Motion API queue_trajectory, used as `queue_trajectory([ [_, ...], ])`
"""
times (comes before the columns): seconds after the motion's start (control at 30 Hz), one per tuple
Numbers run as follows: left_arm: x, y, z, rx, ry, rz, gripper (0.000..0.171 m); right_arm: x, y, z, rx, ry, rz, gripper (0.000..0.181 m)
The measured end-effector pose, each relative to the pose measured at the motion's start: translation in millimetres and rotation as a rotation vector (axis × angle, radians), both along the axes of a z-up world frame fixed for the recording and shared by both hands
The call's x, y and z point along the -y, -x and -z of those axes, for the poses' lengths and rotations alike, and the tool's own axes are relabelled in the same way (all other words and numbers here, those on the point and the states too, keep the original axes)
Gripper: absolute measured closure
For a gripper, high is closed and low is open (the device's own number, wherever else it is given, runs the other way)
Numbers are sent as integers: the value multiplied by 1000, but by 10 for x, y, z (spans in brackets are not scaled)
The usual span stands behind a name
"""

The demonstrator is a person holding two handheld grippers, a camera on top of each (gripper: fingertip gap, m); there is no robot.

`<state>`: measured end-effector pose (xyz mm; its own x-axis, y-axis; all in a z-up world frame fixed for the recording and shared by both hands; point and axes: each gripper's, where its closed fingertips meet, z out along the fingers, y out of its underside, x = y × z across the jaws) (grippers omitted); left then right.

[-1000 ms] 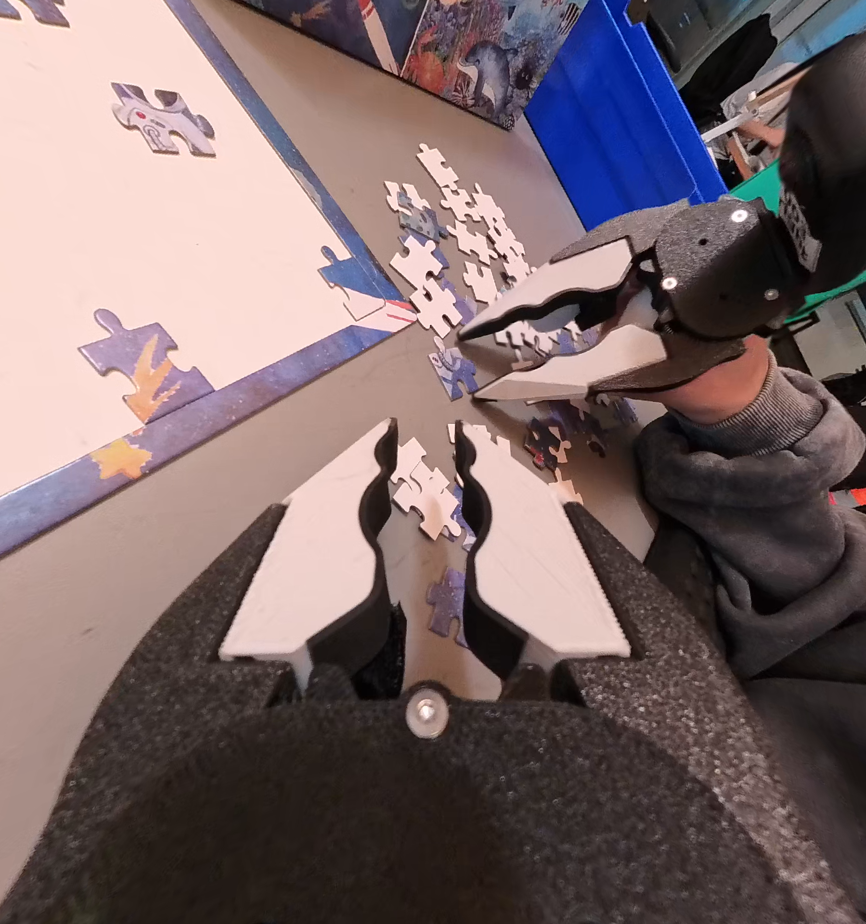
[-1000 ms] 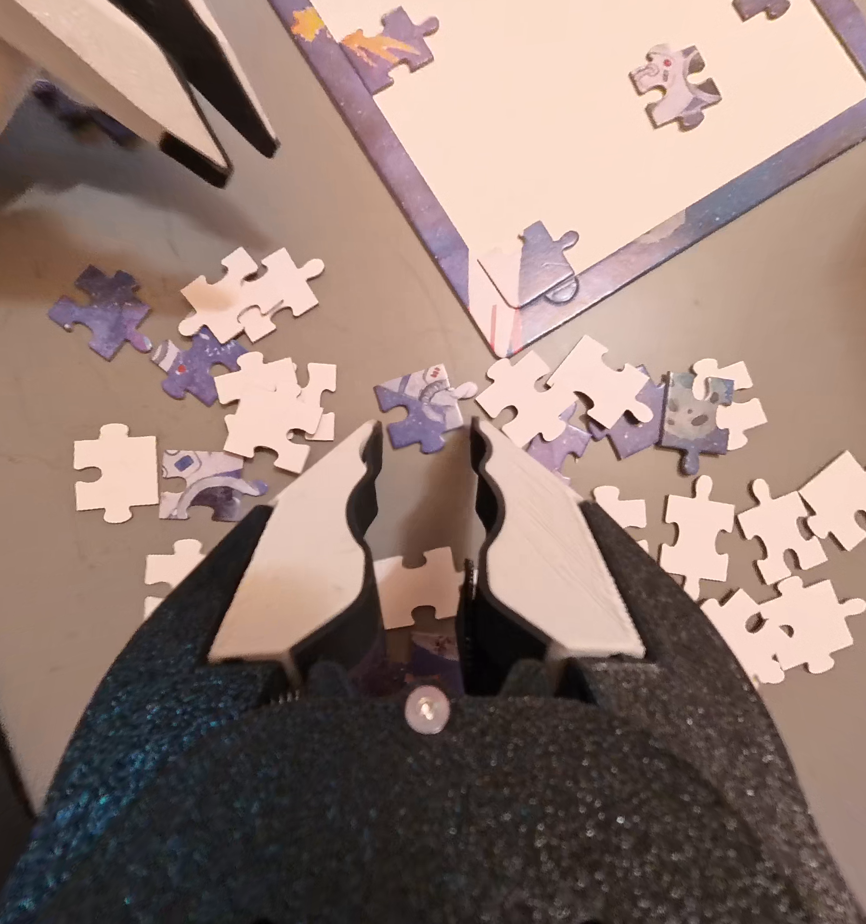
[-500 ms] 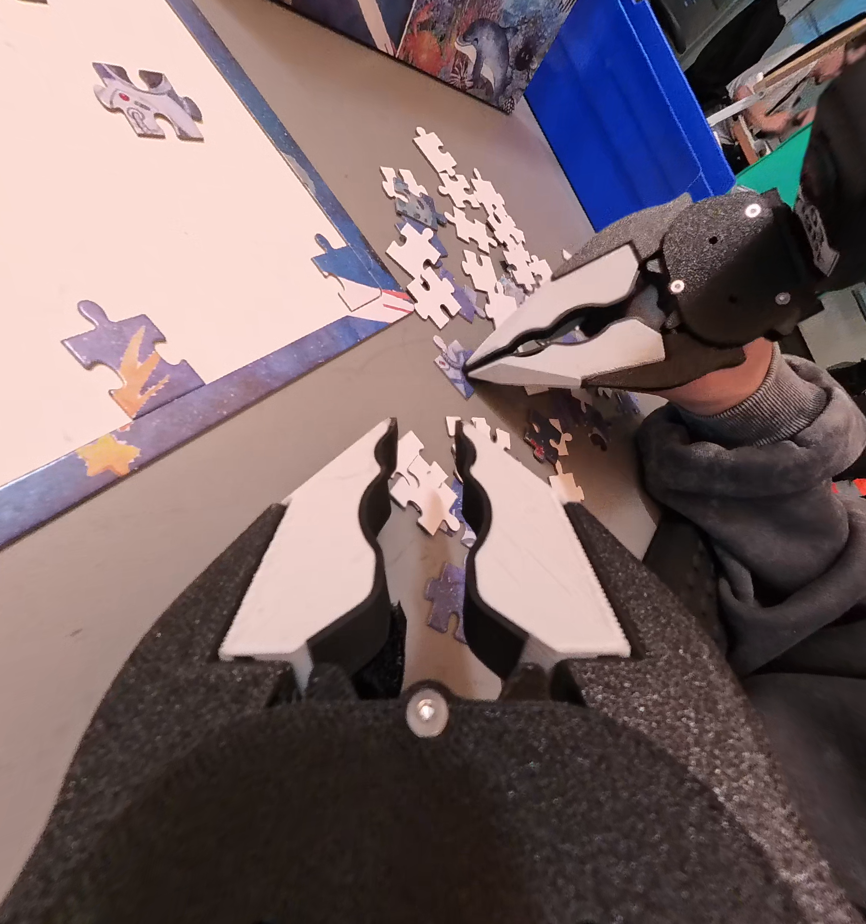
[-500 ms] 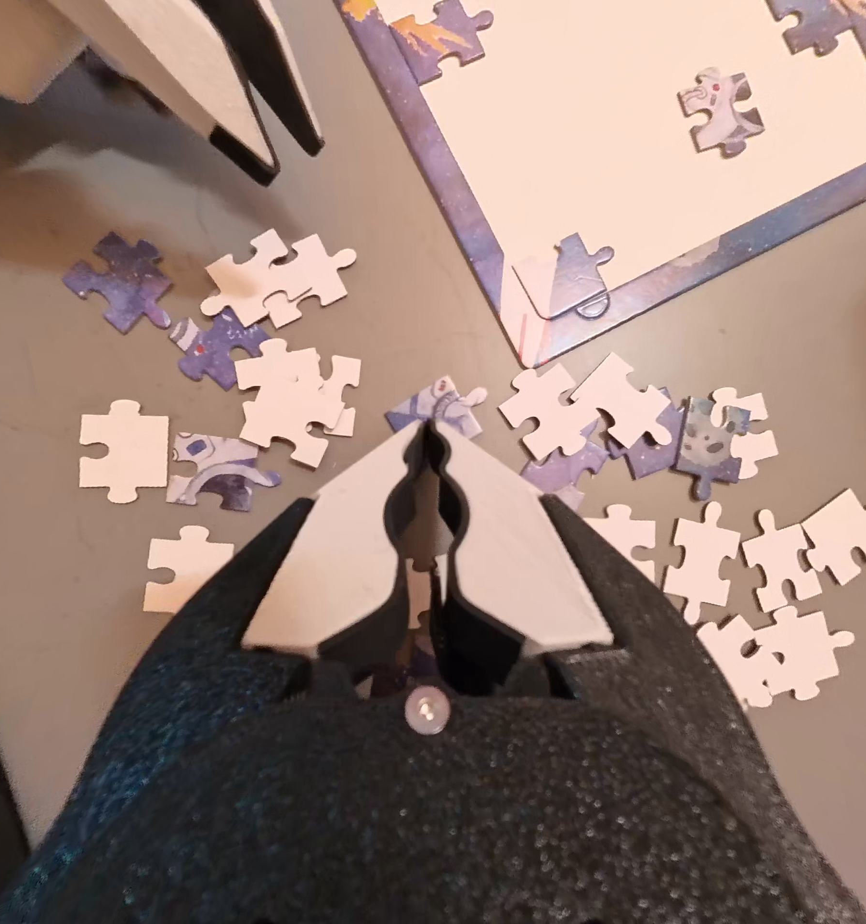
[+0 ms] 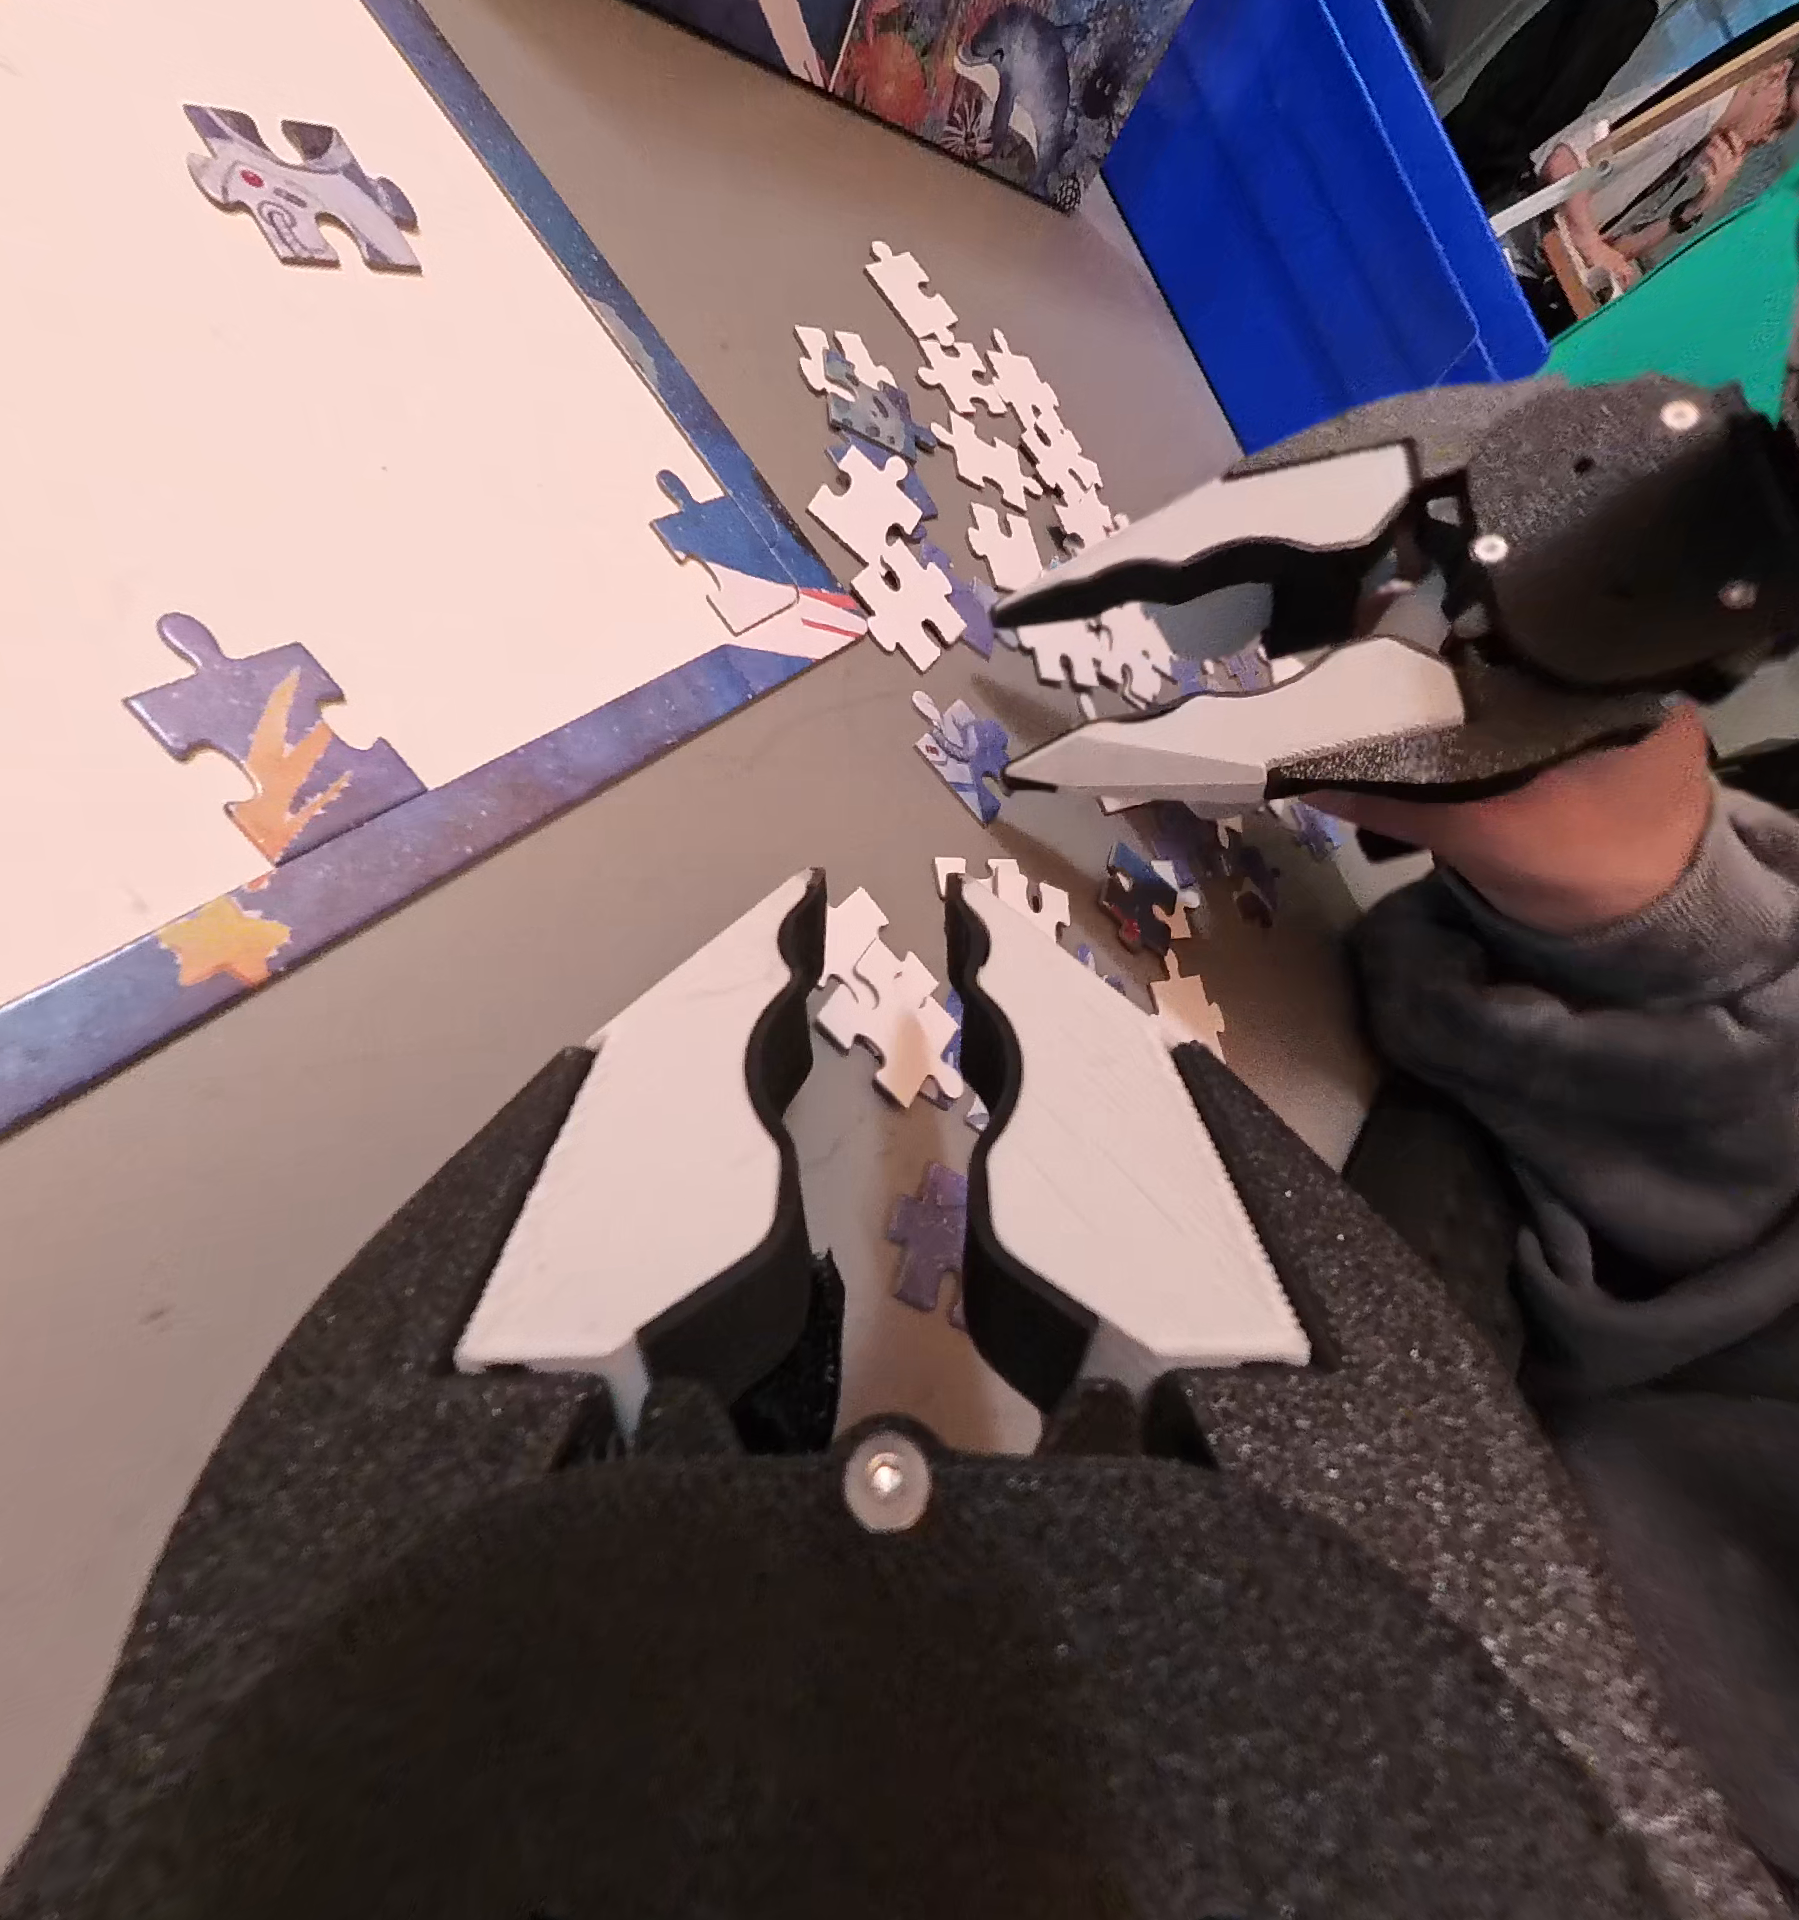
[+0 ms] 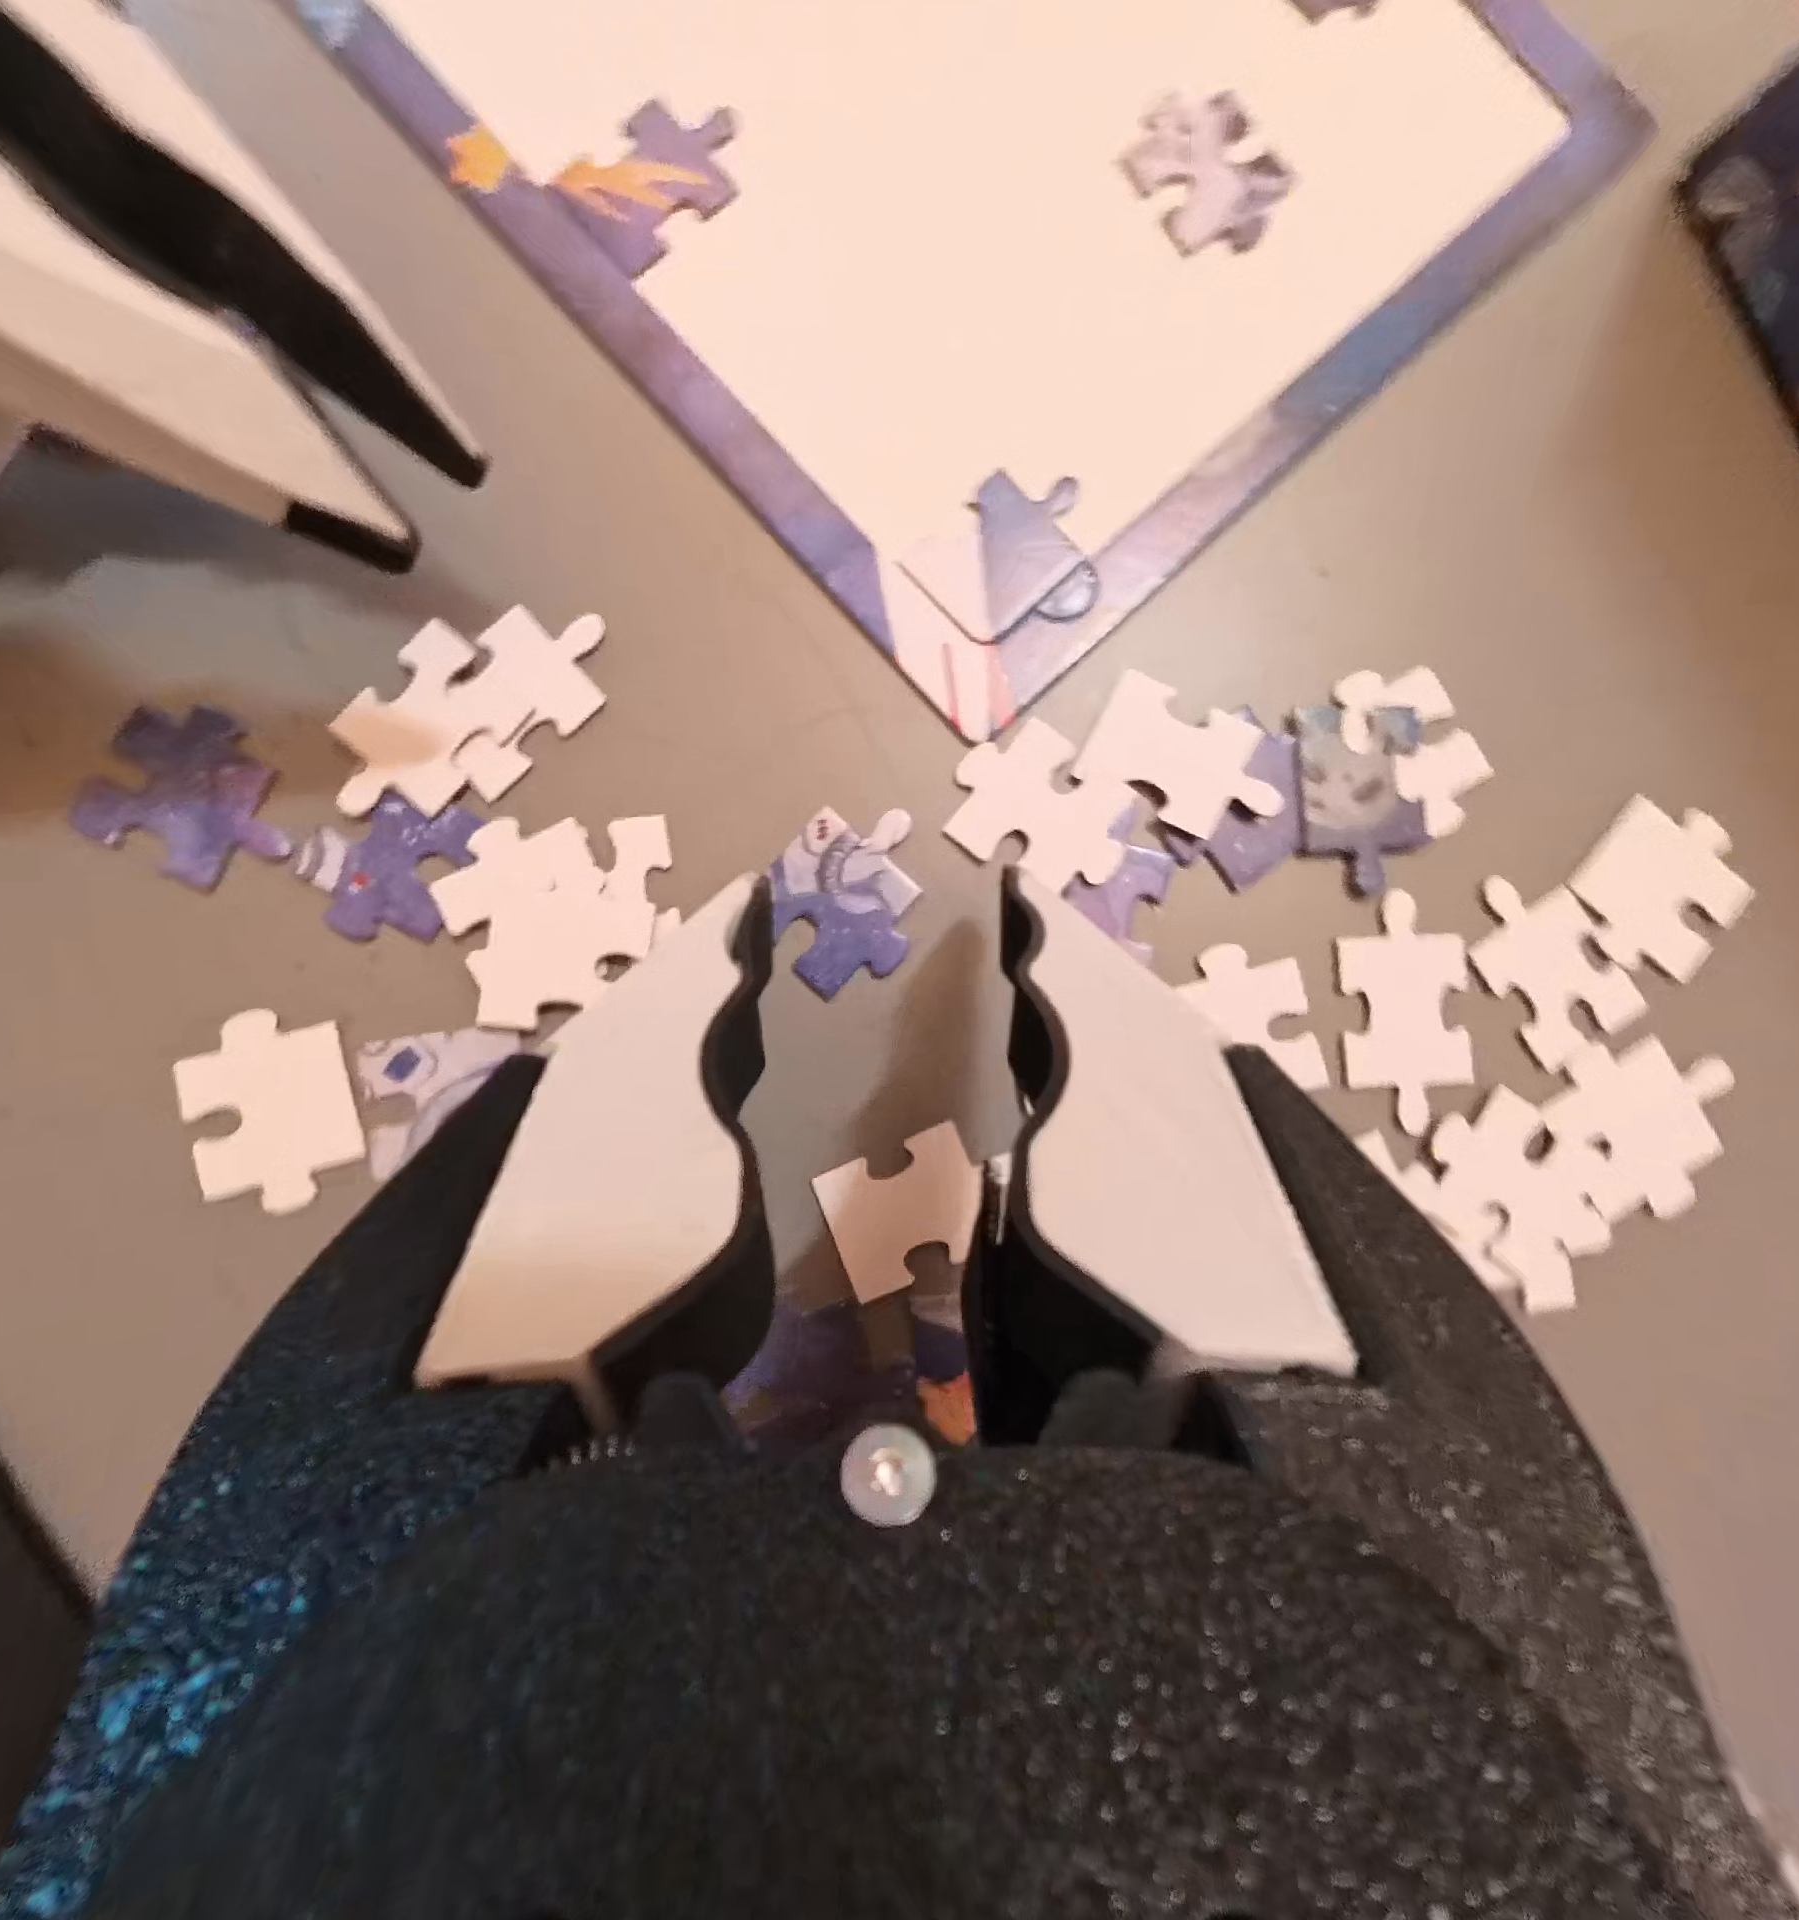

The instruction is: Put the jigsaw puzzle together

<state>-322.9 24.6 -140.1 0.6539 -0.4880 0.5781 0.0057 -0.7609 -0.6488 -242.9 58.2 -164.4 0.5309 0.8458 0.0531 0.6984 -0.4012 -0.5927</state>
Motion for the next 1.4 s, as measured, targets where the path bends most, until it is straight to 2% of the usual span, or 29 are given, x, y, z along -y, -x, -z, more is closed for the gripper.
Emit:
queue_trajectory([
  [0.07, -6, 14, 2, 5, 2, -5, 149, 30, -10, -7, -14, -29, 106, 137],
  [0.2, -10, 8, -17, 22, 6, -4, 149, 198, 109, 91, -75, 26, 190, 135],
  [0.4, 17, -30, -7, 20, 9, 17, 149, 78, 15, 98, -95, -6, 282, 136],
  [0.47, 11, -22, -15, 25, 9, 12, 149, 91, 12, 134, -114, 30, 280, 139],
  [0.63, 15, -25, 1, 20, 13, 15, 149, 109, 54, 140, -104, -4, 229, 150],
  [1.03, -1, 1, 20, 9, 13, 1, 149, 133, 86, 126, -88, -22, 185, 152],
  [1.27, -10, 15, 0, 25, 14, -9, 149, 189, 259, -103, -149, -120, 96, 152],
  [1.4, 4, -15, -103, 109, 21, 0, 149, 247, 382, -272, -177, -214, 25, 152],
])
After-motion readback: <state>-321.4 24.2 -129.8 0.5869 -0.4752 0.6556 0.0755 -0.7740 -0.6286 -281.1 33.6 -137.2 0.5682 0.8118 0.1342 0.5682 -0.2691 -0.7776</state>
